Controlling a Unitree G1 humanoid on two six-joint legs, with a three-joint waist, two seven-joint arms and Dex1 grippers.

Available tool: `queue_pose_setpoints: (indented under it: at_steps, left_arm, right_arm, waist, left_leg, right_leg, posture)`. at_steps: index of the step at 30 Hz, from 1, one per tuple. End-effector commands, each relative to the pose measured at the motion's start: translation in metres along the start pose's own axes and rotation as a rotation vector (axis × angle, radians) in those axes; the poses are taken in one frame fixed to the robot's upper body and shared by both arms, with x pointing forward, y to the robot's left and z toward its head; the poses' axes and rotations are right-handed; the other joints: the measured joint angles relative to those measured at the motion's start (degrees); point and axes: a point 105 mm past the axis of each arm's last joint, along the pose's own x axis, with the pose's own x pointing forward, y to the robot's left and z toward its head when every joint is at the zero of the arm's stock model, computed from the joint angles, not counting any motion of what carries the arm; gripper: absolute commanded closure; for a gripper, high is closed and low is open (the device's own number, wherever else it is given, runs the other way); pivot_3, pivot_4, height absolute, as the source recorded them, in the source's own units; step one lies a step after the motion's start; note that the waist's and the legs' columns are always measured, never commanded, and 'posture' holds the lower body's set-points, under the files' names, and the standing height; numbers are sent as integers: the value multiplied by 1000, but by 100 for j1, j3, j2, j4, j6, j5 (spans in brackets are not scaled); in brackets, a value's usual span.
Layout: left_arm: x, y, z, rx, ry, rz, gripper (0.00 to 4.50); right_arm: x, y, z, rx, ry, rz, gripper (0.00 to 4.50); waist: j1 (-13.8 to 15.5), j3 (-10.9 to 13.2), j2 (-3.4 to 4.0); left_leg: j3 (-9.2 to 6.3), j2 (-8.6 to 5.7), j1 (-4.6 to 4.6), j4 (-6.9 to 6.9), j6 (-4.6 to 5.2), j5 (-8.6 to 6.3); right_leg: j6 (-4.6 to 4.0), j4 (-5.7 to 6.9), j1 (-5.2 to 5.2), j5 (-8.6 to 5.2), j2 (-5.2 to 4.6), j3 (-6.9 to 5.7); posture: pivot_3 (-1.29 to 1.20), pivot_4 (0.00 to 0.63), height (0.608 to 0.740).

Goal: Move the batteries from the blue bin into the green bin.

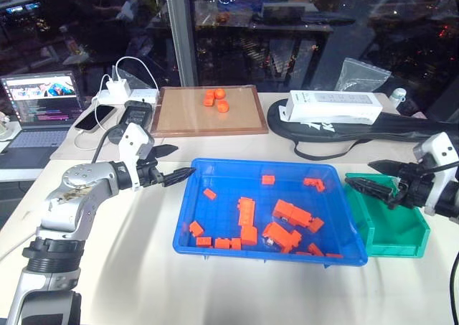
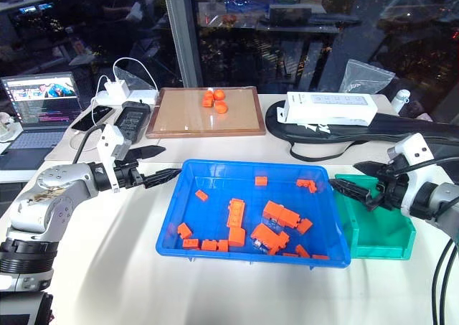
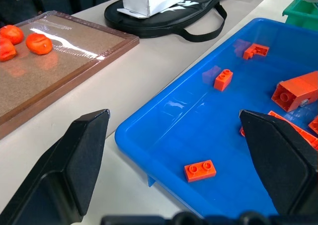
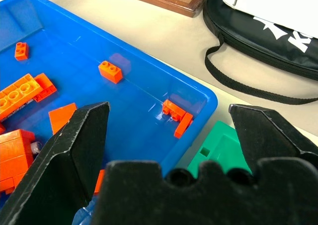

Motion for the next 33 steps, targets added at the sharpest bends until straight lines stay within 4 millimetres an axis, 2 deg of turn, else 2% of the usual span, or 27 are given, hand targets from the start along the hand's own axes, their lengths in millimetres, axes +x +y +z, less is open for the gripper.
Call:
queue_pose_setpoints:
  at_steps: [1,4,6,9,11,14,16,18,21,25,29,33]
  left_arm:
    - [-2,4,18,79,-18,-26,0]
    - [-2,-4,22,131,19,-141,0]
    - [-4,-17,10,161,95,-232,0]
    - [-6,-31,8,176,119,-321,0]
    - [-11,-46,4,196,162,-401,0]
    - [-16,-61,2,195,183,-477,0]
    - [-13,-64,3,192,169,-477,0]
    - [-9,-63,3,211,166,-457,0]
    - [-7,-59,1,230,177,-434,0]
    - [-9,-62,2,217,177,-454,0]
    - [-12,-66,2,203,182,-482,0]
    - [-10,-64,3,208,181,-475,0]
  right_arm:
    - [-1,9,22,-148,3,45,51]
    - [11,31,26,-303,114,189,51]
    - [23,44,22,-326,157,269,51]
    - [33,61,18,-347,198,362,51]
    - [41,73,10,-360,241,433,51]
    - [53,84,-14,-372,338,502,51]
    - [64,87,-21,-349,340,516,51]
    - [77,82,-28,-357,351,462,51]
    - [80,85,-42,-350,391,475,51]
    - [88,76,-53,-340,424,405,51]
    - [89,76,-56,-324,432,398,986]
    - [90,75,-46,-336,402,396,2413]
  waist:
    - [2,0,0]
    - [-11,1,11]
    - [-43,-2,9]
    - [-37,-6,8]
    - [-26,-6,9]
    - [-6,-6,10]
    - [24,-6,10]
    - [24,-6,10]
    - [44,-6,9]
    - [45,-6,10]
    - [39,-7,10]
    - [40,-7,11]
  left_leg:
    - [0,0,0,0,0,0]
    - [3,-8,-2,7,0,0]
    - [5,-4,0,5,0,0]
    - [6,18,18,3,-1,-1]
    - [11,24,2,2,-1,-1]
    - [13,27,-8,2,0,-1]
    - [13,28,-8,4,0,-1]
    - [18,32,-6,13,0,-1]
    - [19,31,-9,28,0,0]
    - [22,33,-8,34,0,0]
    - [23,39,-8,35,0,0]
    - [23,46,-8,36,0,0]
  right_leg:
    - [0,0,0,0,0,0]
    - [1,5,-8,-1,-1,0]
    - [-2,3,-12,0,2,1]
    - [-15,-1,1,-7,13,1]
    - [-19,2,-15,-8,14,1]
    - [-22,3,-24,-8,16,1]
    - [-23,4,-22,-9,15,-4]
    - [-24,4,-20,-9,16,-5]
    - [-26,14,-20,-7,17,-6]
    - [-24,15,-17,-6,19,-7]
    - [-25,20,-19,-6,30,-7]
    - [-28,22,-18,-6,43,-5]
  posture:
    - [0,150,740]
    - [0,150,740]
    - [0,150,740]
    - [0,150,740]
    - [0,150,740]
    - [0,150,740]
    - [0,150,740]
    - [0,150,740]
    - [0,150,740]
    - [0,150,740]
    - [0,150,740]
    - [0,150,740]
